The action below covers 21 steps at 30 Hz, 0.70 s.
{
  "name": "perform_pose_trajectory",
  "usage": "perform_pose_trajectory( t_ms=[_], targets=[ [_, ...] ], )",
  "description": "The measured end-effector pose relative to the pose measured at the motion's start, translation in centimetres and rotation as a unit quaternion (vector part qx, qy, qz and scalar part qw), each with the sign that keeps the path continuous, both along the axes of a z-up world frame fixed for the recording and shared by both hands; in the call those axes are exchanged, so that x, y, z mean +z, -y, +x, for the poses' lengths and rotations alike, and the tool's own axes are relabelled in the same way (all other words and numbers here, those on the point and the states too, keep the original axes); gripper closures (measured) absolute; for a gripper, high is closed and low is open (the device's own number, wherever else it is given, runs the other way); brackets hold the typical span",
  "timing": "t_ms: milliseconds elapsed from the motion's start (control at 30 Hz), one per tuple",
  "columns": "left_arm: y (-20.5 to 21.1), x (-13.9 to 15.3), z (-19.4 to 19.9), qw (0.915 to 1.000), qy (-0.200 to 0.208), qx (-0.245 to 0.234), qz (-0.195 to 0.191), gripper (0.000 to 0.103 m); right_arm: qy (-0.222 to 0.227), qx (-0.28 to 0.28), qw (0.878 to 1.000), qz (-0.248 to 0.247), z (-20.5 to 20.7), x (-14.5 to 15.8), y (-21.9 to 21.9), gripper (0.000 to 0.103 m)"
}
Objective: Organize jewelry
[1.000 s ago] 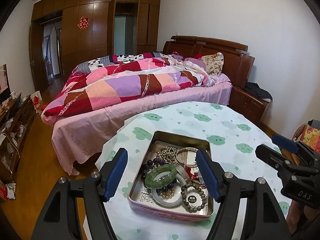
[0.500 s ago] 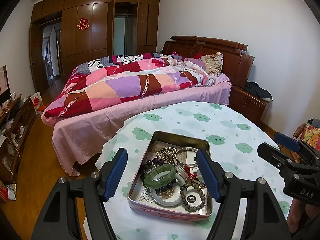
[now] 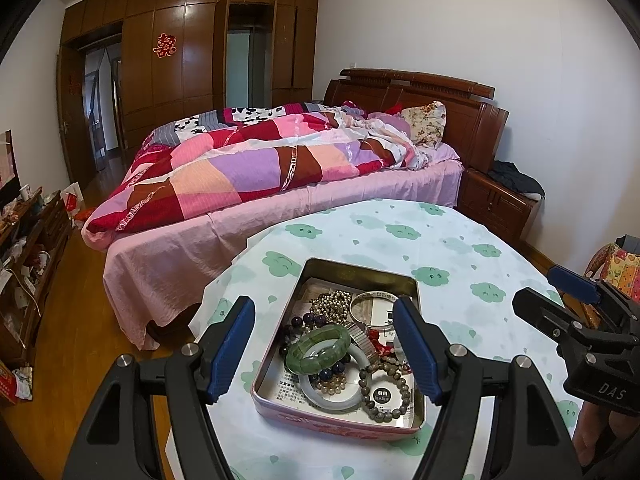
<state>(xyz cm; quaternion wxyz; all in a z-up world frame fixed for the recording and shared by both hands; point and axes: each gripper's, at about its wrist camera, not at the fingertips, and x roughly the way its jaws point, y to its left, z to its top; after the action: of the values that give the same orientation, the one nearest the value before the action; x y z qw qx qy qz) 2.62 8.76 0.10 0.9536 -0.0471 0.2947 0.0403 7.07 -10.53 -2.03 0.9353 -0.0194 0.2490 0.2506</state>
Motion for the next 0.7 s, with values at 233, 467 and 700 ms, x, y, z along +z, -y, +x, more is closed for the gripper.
perform_pose_trajectory(
  t_ms=[233, 467, 700],
  targets=[
    [0.04, -0.15, 0.07, 1.0000, -0.005, -0.005, -0.003, 0.031, 0.000, -0.001, 1.000, 0.000, 0.02, -0.06, 0.10, 0.019],
    [0.06, -0.14, 0.10, 1.0000, -0.005, -0.005, -0.003, 0.031, -0.001, 0.000, 1.000, 0.000, 0.04, -0.08, 0.16, 0.018],
    [-0.27, -0.35, 0.09, 0.9999, -0.009, 0.005, -0.002, 0.022, -0.002, 0.000, 1.000, -0.001, 0.01, -0.30, 0.42, 0.018]
  ],
)
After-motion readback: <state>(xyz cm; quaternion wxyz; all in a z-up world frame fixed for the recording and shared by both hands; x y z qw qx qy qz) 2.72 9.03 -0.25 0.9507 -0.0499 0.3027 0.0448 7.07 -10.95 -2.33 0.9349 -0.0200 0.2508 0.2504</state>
